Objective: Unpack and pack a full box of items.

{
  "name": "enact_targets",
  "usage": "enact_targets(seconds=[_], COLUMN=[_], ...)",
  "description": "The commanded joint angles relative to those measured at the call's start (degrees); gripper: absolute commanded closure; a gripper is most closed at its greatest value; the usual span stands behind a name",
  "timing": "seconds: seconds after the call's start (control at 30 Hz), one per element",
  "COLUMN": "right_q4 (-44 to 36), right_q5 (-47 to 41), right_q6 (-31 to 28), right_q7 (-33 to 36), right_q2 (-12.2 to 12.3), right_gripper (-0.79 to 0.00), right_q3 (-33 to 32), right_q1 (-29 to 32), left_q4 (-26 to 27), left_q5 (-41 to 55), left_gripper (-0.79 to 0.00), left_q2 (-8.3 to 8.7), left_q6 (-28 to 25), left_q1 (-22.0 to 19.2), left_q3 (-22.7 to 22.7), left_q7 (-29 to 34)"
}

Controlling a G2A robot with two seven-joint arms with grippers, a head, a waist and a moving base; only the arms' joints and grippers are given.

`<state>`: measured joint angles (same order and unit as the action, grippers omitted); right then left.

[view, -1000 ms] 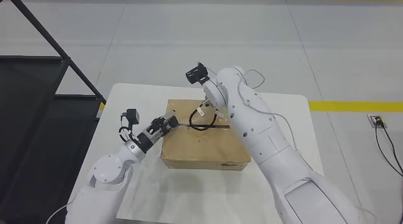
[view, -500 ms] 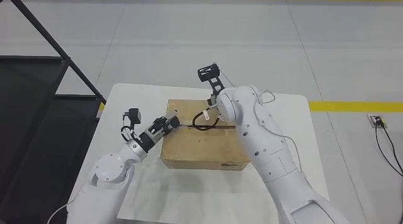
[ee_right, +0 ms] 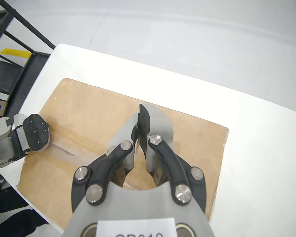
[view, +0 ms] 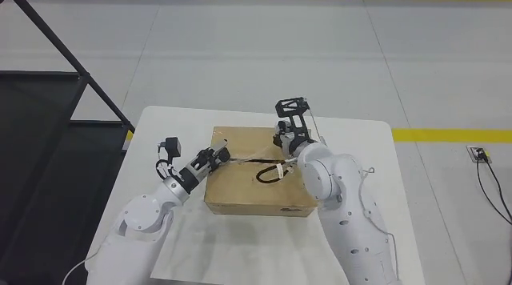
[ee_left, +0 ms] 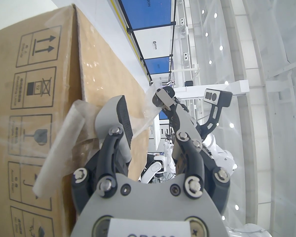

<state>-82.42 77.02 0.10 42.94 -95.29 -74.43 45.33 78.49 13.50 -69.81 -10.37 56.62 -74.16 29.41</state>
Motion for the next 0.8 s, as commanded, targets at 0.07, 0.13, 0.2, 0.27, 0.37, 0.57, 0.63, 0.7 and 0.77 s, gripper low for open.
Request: enact_targets(seconds=[0.07, 0.13, 0.2, 0.27, 0.37, 0.57, 0.63, 0.7, 0.77], right_q4=[-0.91, -1.68, -2.72, -3.75, -5.26, -7.66, -8.07, -8.35, -8.5], right_q5=[-2.17, -2.97, -3.37, -3.48, -3.77, -3.81, -3.87, -3.88, -3.82], right_q6=[-0.93, -1.25, -1.48, -1.59, -1.76, -1.76, -1.69, -1.79, -1.81], right_q7=[-6.68, -9.3, -11.75, -12.86, -14.36, -17.43, -17.81, -18.1, -18.43], right_q2=[0.19, 0.32, 0.47, 0.62, 0.82, 1.21, 1.33, 1.46, 1.59], right_gripper=[0.0, 0.0, 0.0, 0.0, 0.0, 0.0, 0.0, 0.0, 0.0], right_q3=[-0.34, -0.66, -0.93, -0.94, -0.96, -0.96, -0.99, -0.96, -0.96], right_q1=[3.22, 4.82, 6.43, 7.82, 9.68, 12.8, 13.41, 13.96, 14.44], left_q4=[0.18, 0.25, 0.34, 0.4, 0.48, 0.47, 0.45, 0.44, 0.47], left_q5=[-0.25, -0.27, -0.42, -0.52, -0.64, -0.95, -0.99, -1.09, -1.16], left_gripper=[-0.428, -0.428, -0.428, -0.425, -0.431, -0.434, -0.434, -0.434, -0.434], left_q2=[-0.04, -0.06, -0.08, -0.1, -0.13, -0.16, -0.17, -0.18, -0.2], left_q6=[0.2, 0.27, 0.38, 0.49, 0.69, 0.93, 0.92, 0.95, 1.1], left_q1=[0.0, 0.01, 0.02, 0.04, 0.01, -0.02, -0.03, -0.03, -0.02], left_q3=[0.09, 0.1, 0.15, 0.23, 0.32, 0.4, 0.38, 0.37, 0.42], left_q7=[-0.16, -0.18, -0.34, -0.34, -0.28, -0.18, -0.13, -0.19, -0.15])
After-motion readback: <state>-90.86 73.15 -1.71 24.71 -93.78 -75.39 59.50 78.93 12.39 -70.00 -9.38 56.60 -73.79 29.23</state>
